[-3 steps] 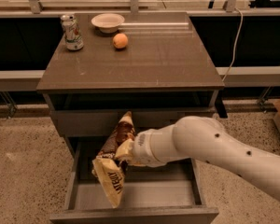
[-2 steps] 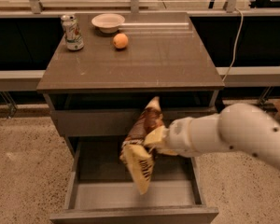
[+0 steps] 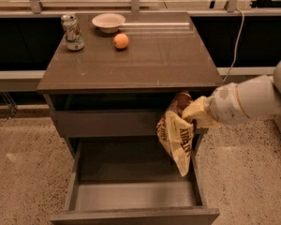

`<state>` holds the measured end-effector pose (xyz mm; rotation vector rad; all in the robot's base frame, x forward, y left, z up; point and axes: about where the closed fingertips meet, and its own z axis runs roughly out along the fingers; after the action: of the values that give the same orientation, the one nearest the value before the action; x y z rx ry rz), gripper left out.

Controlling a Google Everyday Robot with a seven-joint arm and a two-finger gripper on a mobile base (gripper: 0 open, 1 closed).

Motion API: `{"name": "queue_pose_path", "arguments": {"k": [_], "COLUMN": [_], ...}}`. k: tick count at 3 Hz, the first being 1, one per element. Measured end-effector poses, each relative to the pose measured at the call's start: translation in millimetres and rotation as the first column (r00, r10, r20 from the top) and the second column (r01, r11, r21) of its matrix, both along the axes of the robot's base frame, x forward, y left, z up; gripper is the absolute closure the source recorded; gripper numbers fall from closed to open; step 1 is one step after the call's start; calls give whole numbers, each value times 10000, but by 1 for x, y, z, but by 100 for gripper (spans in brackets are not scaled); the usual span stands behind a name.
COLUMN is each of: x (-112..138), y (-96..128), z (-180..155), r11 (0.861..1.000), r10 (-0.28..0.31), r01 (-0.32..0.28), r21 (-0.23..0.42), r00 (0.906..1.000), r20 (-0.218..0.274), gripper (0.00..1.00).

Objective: Pick brown chip bag from middle drawer and place on counter

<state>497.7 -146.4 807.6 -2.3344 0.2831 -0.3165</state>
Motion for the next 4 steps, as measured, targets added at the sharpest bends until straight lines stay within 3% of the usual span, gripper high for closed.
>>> {"name": "queue_pose_path", "arguments": {"k": [1, 2, 3, 4], "x": [19, 39, 49, 67], "y": [0, -9, -24, -8], "z": [58, 153, 208, 244], "r11": [9969, 9955, 9968, 9974], "r10": [500, 279, -118, -215], "r01": [-507, -235, 194, 318], "r21": [-601, -923, -770, -654], "r00": [9987, 9985, 9951, 9880], "r20": [-131, 470, 981, 1529], "gripper": [100, 100, 100, 100]}}
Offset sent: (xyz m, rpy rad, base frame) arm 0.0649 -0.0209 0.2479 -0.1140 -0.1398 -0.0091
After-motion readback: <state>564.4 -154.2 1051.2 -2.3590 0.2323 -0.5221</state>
